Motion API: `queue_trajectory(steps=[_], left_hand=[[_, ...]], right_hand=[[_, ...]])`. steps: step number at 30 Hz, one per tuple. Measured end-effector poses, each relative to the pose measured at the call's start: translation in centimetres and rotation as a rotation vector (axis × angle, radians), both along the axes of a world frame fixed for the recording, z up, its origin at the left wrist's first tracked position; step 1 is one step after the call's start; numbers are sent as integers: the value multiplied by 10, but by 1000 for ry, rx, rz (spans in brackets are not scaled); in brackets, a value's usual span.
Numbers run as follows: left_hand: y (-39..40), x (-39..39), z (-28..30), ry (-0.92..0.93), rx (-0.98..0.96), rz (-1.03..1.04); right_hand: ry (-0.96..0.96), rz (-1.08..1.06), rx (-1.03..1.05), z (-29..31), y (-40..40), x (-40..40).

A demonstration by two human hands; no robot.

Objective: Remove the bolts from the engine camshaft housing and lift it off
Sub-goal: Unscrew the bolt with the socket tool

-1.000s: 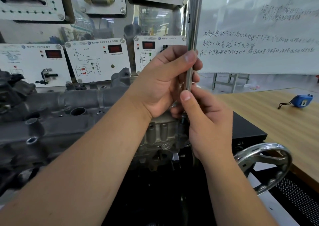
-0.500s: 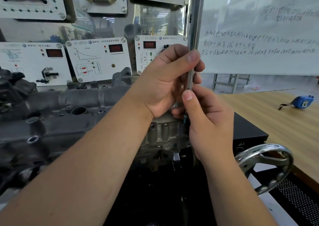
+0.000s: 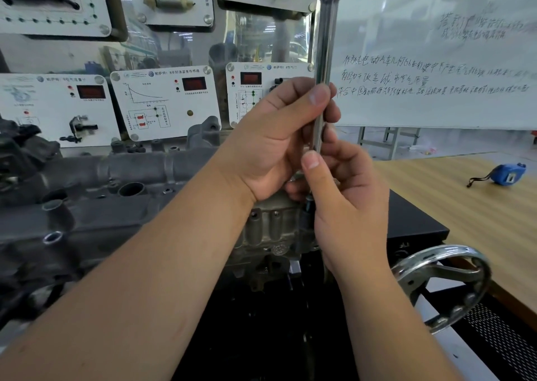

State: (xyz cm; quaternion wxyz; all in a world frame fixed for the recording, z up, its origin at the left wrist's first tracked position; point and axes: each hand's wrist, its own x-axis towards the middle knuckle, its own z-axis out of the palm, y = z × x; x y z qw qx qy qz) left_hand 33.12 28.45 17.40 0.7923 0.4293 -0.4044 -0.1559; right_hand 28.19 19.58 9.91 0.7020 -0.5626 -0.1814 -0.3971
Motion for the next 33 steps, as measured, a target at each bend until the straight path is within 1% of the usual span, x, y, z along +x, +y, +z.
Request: queue_trajectory(steps=[4,7,9,13,18,21,24,27,31,33], left_hand=[[1,2,-1,-41,33,48],[2,0,0,-4,37,-56],[2,-1,1,-5,27,-86],[0,0,-1,-16,26,-20],[0,2,-3,-7,-3,45],[0,0,-1,-28,30,17],[1,-3,1,-3,19,-56],[1,-4,0,-34,27,-16],[1,-2,0,12,-5,21],[1,-2,-1,3,0,50]], right_hand=[[-17,-10,-73,0,-1,1],[-13,2,-119,1,-2,1],[-2,-11,-117,0,-3,1],[26,-24,-128,-1,1,0],[35,-126,-179,-2,0,0],[16,-123,-220,-1,-1,-1],[13,-63,-163,0,0,-2],[25,-38,-117,-1,1,-1],[75,-119,-152,0,3,-1],[80,-151,-170,0,1,-2]])
